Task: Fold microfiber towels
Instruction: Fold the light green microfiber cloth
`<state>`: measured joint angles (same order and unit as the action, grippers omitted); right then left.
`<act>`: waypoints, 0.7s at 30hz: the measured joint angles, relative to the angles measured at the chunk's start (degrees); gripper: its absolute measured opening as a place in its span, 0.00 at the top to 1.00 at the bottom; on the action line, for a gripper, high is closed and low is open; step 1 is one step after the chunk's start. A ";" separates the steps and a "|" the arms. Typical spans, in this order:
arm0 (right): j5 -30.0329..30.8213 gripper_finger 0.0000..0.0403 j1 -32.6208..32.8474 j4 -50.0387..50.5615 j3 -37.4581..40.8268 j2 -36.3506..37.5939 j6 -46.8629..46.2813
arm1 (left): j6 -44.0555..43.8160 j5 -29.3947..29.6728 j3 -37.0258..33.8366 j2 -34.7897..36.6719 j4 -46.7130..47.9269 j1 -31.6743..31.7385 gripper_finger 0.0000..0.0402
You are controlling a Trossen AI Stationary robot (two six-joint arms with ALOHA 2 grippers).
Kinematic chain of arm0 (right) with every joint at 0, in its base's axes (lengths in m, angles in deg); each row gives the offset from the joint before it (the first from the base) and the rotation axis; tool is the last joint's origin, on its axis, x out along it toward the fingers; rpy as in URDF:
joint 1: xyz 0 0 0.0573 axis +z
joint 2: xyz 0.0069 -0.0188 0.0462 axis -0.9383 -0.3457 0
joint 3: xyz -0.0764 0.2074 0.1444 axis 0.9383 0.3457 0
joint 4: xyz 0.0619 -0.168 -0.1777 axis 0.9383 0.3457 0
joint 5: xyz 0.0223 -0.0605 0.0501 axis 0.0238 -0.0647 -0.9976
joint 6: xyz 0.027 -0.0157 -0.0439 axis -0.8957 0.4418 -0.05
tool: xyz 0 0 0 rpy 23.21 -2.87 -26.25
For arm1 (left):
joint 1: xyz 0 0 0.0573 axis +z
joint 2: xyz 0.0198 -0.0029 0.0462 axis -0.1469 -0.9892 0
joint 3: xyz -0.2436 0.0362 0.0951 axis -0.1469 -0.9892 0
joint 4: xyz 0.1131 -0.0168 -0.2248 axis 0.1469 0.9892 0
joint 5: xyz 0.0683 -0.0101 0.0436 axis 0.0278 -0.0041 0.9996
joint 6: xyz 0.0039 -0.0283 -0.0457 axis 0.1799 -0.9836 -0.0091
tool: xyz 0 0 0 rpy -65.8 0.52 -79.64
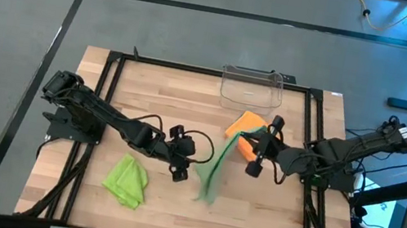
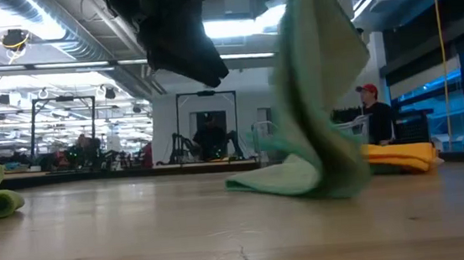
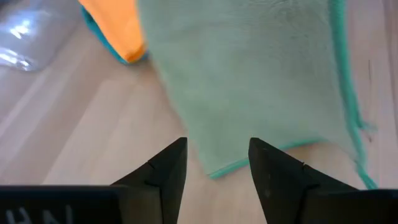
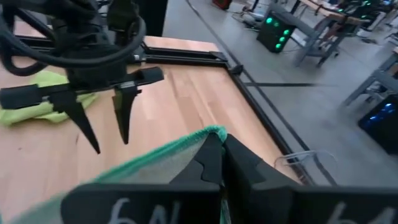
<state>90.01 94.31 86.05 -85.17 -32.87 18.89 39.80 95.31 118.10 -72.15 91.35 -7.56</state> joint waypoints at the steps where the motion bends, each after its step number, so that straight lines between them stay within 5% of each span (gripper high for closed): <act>1: 0.44 1.00 0.00 0.00 -0.05 0.00 0.03 | 0.40 0.44 0.00 0.00 -0.62 0.00 0.59; 11: 2.06 1.00 -3.06 -3.91 -0.07 0.02 6.47 | 5.84 0.80 0.00 0.02 -12.57 0.00 0.59; 21: 2.04 1.00 -4.13 -7.93 -3.87 0.04 18.37 | 6.15 1.78 0.00 0.02 -13.06 0.00 0.59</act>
<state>92.05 90.18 78.12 -89.05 -32.82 37.27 45.95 97.09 118.10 -72.13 78.30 -7.56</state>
